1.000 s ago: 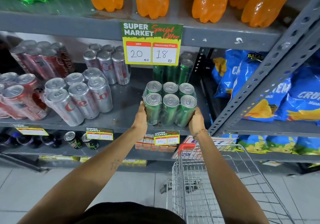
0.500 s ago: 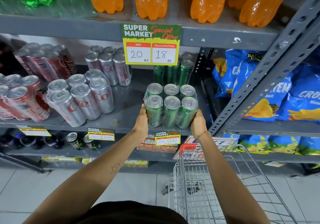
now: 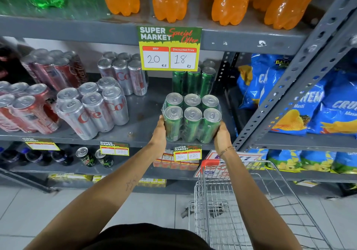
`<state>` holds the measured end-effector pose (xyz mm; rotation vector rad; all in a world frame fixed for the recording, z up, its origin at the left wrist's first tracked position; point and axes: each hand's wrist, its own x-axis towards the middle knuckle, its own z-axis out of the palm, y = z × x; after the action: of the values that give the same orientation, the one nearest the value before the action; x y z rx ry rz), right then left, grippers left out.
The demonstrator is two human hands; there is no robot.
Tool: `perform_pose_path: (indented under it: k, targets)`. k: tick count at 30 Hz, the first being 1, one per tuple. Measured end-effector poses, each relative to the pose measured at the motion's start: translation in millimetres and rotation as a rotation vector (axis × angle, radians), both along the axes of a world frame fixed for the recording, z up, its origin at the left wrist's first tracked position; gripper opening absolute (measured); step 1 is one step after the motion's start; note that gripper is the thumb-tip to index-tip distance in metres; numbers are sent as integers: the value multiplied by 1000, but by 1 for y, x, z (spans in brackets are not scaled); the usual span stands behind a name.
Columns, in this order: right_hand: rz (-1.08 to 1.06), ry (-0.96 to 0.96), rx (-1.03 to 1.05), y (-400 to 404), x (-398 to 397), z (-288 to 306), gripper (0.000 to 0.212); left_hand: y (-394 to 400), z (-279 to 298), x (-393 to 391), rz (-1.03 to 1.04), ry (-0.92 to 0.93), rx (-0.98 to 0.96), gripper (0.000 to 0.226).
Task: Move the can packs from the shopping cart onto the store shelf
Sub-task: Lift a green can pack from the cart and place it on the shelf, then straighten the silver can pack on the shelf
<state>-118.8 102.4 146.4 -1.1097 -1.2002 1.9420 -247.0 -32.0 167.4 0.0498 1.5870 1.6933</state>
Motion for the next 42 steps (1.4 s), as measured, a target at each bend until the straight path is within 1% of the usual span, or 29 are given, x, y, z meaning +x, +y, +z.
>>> perform_pose_path:
  k: [6, 8, 15, 18, 22, 25, 26, 28, 29, 30, 33, 35, 36, 37, 39, 41, 42]
  targets:
    - [37, -23, 16, 0, 3, 0, 32, 1, 2, 2, 20, -14, 15, 54]
    - [33, -23, 5, 0, 3, 0, 32, 1, 1, 3, 22, -11, 28, 49]
    - [18, -61, 5, -3, 5, -3, 31, -1, 4, 3, -34, 12, 56, 39]
    - [-10, -71, 14, -6, 6, 1, 31, -2, 4, 3, -35, 27, 49, 39]
    - [9, -34, 5, -8, 6, 4, 33, -2, 5, 6, -50, 25, 77, 41]
    - [4, -19, -20, -12, 6, 6, 34, -3, 3, 4, -61, 24, 73, 48]
    - [6, -21, -31, -13, 6, 9, 35, -4, 2, 3, -64, 25, 58, 51]
    - [-27, -13, -38, -14, 9, 21, 45, -6, 3, 2, -59, 45, 32, 55]
    - [-79, 4, 8, -15, 11, 28, 48, -8, 6, 0, -53, 65, 25, 55]
    - [-154, 16, 111, -17, 13, 37, 45, -11, 9, -3, -43, 101, 15, 56]
    - [-373, -27, 610, -39, 15, 74, 32, -31, 22, -22, 18, 261, 11, 55]
    - [-361, -32, 876, -58, 3, 98, 25, -56, 30, -40, 79, 326, 63, 52]
    - [-314, -36, 951, -68, -8, 107, 24, -72, 33, -48, 121, 343, 96, 50]
    - [-250, -34, 979, -80, -21, 116, 24, -88, 36, -55, 181, 354, 128, 49]
    - [-96, 17, 936, -105, -52, 123, 24, -123, 37, -66, 352, 381, 164, 44]
    - [95, 44, 871, -130, -87, 118, 21, -156, 33, -79, 561, 410, 116, 36]
    - [214, 19, 837, -141, -106, 113, 20, -171, 31, -89, 664, 411, 60, 32]
